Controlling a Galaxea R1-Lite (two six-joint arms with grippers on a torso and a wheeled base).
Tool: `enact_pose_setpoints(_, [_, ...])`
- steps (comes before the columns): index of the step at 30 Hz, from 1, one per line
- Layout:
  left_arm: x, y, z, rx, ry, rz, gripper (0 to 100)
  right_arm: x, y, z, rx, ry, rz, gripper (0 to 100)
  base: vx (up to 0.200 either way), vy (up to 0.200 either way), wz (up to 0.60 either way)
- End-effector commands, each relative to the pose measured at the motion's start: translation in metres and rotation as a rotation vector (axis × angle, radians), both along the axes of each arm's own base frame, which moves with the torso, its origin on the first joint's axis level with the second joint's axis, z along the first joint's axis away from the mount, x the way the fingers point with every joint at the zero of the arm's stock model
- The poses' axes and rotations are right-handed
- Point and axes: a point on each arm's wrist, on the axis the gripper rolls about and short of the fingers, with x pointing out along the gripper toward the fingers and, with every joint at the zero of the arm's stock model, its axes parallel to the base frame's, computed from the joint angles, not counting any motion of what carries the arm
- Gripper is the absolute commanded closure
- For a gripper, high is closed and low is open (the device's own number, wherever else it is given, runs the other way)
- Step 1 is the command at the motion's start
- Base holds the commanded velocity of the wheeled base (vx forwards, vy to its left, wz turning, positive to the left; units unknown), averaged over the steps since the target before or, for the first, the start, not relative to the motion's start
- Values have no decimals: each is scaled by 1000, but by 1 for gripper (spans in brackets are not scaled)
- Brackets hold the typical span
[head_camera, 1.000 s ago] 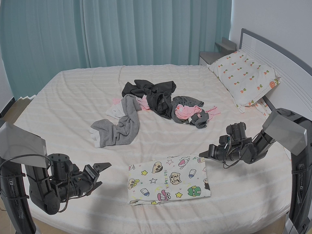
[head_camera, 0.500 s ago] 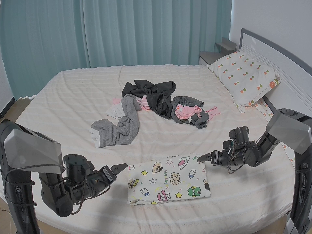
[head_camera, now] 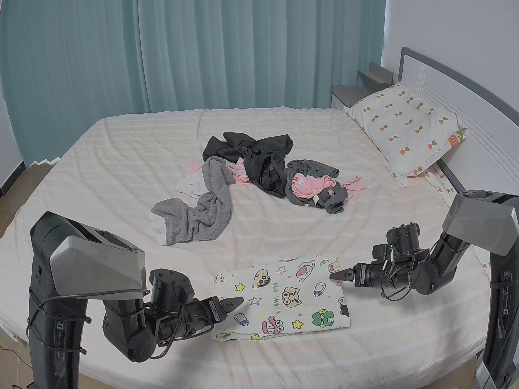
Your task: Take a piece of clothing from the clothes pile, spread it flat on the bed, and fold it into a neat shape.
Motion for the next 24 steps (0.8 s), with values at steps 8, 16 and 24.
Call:
enact_pose_setpoints(8, [15,-1,-4,23,-39,42,0,-7,6,-1,-4,-47,32,0,0,0,0])
enact_pose_setpoints(16, [16,-15,-8,102,-56,-13,0,-14,14,-10,-19,-43,62,0,0,0,0])
enact_pose_setpoints(24, [23,-23,-21,120,-65,-4,0,-13,18,-22,-44,-27,56,0,0,0,0])
